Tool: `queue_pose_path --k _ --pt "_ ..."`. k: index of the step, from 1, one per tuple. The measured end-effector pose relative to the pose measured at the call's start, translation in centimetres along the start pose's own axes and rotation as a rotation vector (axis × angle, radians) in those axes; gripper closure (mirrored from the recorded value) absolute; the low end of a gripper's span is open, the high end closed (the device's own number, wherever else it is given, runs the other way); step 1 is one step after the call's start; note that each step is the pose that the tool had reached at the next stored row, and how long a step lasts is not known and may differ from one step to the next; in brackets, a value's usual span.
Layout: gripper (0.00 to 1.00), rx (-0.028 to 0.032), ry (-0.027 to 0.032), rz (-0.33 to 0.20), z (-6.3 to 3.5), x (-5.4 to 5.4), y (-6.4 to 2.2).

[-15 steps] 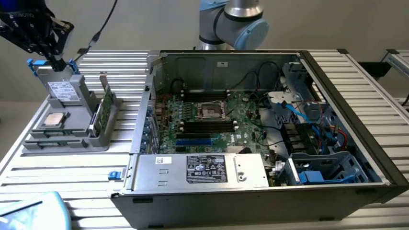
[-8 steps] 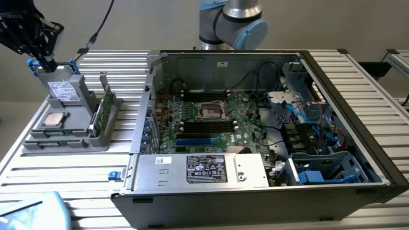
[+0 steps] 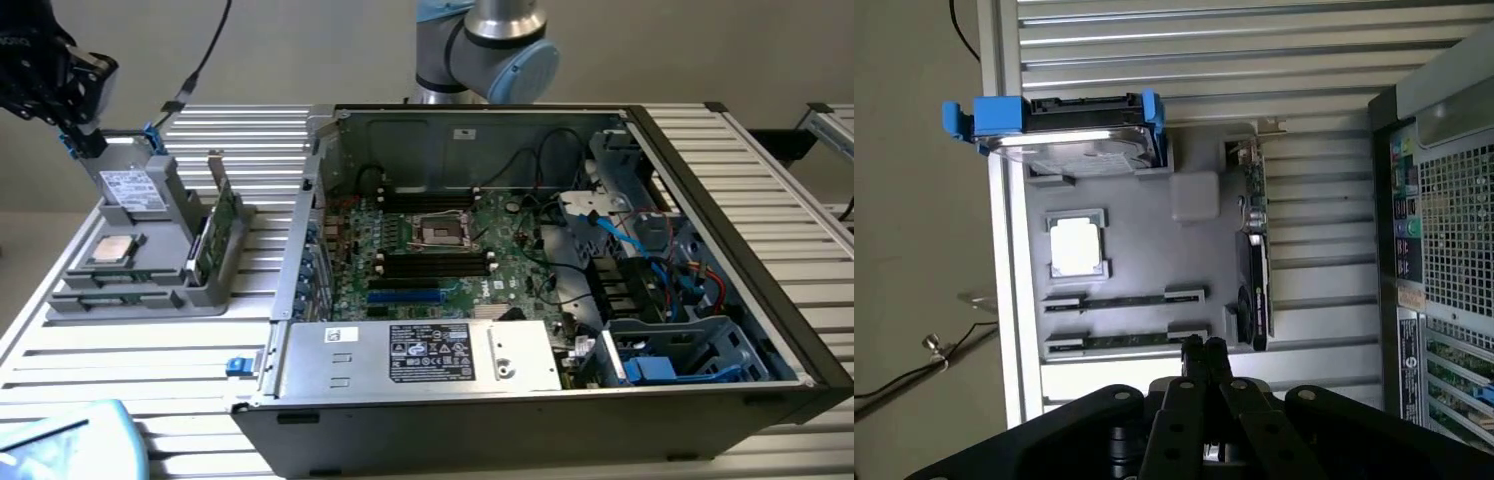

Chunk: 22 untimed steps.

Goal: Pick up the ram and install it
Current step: 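Reach for the ram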

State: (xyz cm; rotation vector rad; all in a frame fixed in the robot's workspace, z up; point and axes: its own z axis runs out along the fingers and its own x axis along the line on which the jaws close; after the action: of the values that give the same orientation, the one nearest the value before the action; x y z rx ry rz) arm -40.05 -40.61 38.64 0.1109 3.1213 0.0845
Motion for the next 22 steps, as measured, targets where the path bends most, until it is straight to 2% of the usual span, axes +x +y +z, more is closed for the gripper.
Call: queue_pose_path --k 4,14,22 --pt "0.89 0.0002 0.0047 0.0 0.22 0.3 -0.21" --pt "0.89 0.0015 0.0207 0.001 0.62 1.1 -0.69" --pt "0.89 0.0018 0.0266 0.001 0.8 1.7 -0.97"
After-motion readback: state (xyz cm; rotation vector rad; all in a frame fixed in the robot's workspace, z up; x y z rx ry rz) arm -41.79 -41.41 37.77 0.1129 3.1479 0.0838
